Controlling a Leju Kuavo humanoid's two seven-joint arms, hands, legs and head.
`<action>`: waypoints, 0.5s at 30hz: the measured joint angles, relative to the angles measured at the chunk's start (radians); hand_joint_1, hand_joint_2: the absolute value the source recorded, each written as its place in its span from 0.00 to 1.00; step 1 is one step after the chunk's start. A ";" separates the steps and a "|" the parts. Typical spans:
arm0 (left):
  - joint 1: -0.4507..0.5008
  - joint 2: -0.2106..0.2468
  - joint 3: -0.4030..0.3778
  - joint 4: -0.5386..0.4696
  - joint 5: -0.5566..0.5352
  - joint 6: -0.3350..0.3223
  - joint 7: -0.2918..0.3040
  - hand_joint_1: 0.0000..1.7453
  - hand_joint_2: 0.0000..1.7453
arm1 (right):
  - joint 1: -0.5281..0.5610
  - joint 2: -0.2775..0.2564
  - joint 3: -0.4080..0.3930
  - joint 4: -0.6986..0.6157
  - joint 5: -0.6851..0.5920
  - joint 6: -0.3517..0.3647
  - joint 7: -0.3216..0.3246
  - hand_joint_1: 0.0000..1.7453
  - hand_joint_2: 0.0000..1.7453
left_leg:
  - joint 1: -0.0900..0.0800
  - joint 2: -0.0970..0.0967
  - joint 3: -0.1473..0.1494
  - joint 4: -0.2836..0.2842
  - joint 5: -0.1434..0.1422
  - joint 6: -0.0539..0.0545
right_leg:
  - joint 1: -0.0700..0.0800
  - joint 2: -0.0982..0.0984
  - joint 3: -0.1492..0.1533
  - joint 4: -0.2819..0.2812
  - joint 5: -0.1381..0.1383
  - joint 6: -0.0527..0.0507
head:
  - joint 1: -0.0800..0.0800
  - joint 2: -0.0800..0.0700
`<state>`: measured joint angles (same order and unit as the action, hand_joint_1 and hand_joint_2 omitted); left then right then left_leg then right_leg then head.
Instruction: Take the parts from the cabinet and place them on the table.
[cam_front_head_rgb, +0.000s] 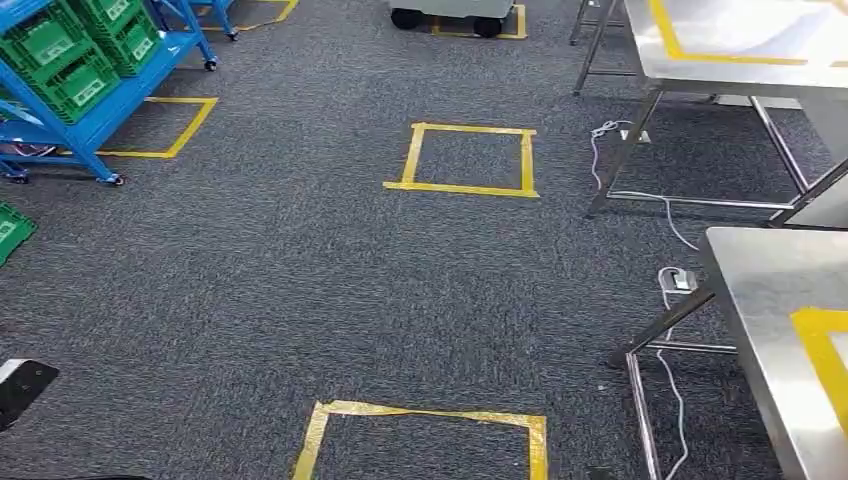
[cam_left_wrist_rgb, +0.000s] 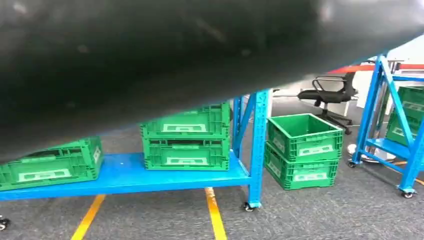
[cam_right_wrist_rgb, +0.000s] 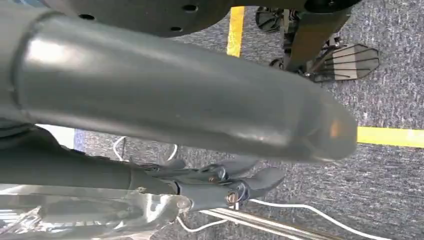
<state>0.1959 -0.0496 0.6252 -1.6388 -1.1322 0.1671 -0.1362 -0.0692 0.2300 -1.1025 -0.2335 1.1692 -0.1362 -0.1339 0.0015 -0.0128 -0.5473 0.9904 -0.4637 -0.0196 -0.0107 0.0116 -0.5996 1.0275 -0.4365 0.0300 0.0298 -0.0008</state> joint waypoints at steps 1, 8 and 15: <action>0.000 0.000 0.000 0.000 0.000 0.000 0.000 0.00 0.00 | 0.000 0.000 0.000 0.000 0.000 0.000 0.000 0.00 0.00 | -0.002 0.000 0.000 0.000 0.000 0.003 | -0.003 0.000 0.000 0.000 0.000 0.003 | 0.000 0.000; -0.004 0.005 0.002 0.001 0.000 -0.001 0.000 0.00 0.00 | -0.001 0.000 0.000 0.000 -0.002 0.008 -0.001 0.00 0.00 | 0.001 0.002 0.024 -0.024 0.002 0.033 | -0.006 -0.003 -0.079 0.153 -0.077 0.022 | 0.006 0.000; -0.003 0.000 0.002 0.004 0.000 -0.001 0.000 0.00 0.00 | 0.002 -0.002 0.000 0.000 -0.002 0.008 0.000 0.00 0.00 | 0.009 -0.001 0.077 -0.022 -0.042 0.011 | -0.008 -0.004 -0.045 0.031 0.039 0.025 | 0.008 0.000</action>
<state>0.1929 -0.0492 0.6268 -1.6346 -1.1322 0.1663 -0.1362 -0.0671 0.2281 -1.1025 -0.2335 1.1669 -0.1286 -0.1343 0.0101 -0.0136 -0.4704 0.9682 -0.5054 -0.0084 -0.0185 0.0072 -0.6449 1.0582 -0.3978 0.0548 0.0382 -0.0008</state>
